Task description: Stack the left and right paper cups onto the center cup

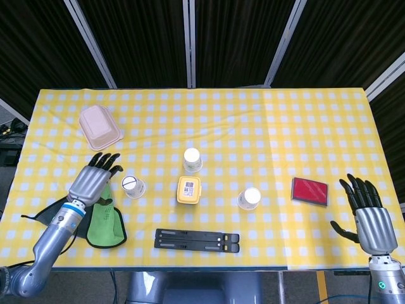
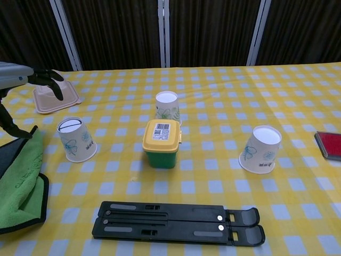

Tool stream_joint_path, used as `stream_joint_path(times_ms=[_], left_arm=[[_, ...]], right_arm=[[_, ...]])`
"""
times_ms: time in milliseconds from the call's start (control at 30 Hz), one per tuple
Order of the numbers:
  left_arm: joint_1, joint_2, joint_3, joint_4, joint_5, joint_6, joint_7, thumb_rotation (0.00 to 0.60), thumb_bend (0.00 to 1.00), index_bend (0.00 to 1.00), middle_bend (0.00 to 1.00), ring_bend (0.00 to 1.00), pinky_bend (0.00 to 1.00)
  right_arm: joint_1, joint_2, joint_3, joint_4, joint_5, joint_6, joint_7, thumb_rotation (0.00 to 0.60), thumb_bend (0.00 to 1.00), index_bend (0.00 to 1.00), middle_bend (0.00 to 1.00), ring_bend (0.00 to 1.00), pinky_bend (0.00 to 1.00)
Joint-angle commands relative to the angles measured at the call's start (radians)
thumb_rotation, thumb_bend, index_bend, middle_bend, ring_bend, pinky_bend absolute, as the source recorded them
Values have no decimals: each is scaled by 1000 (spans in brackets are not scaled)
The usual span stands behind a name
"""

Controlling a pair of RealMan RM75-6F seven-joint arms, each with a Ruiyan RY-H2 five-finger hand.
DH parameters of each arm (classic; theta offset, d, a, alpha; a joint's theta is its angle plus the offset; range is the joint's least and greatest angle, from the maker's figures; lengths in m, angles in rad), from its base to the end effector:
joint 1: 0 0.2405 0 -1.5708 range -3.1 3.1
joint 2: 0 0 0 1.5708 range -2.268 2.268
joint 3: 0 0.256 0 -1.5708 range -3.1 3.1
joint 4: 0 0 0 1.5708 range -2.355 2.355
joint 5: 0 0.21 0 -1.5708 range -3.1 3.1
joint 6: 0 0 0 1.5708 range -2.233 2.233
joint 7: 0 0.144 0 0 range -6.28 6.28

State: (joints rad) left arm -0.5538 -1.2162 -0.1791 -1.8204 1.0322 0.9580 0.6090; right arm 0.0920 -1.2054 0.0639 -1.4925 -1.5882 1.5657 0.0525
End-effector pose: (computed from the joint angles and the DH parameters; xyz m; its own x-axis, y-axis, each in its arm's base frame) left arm -0.1944 0.2997 0.0659 0.5986 0.2888 0.7472 0.7988 -0.2842 -0.5302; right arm -0.3081 -0.1862 0.1496 0.3739 0.0926 0.9229 -0.9186 -0.1003 0.3822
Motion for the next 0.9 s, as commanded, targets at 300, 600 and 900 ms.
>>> stream_joint_path(times_ms=[300, 600, 900], left_arm=[[-102, -96, 8, 45, -173, 7, 117, 600, 236, 262, 0, 0, 0], [-152, -137, 24, 90, -242, -2, 138, 600, 235, 269, 0, 0, 0], [-179, -180, 41, 127, -254, 9, 124, 600, 295, 397, 0, 0, 0]], right_arm=[[-2, 10, 4, 2, 2, 6, 35, 600, 57, 80, 0, 0, 0], [-1, 10, 5, 6, 6, -1, 45, 600, 57, 82, 0, 0, 0], [0, 9, 7, 9, 8, -1, 50, 600, 57, 85, 0, 0, 0]])
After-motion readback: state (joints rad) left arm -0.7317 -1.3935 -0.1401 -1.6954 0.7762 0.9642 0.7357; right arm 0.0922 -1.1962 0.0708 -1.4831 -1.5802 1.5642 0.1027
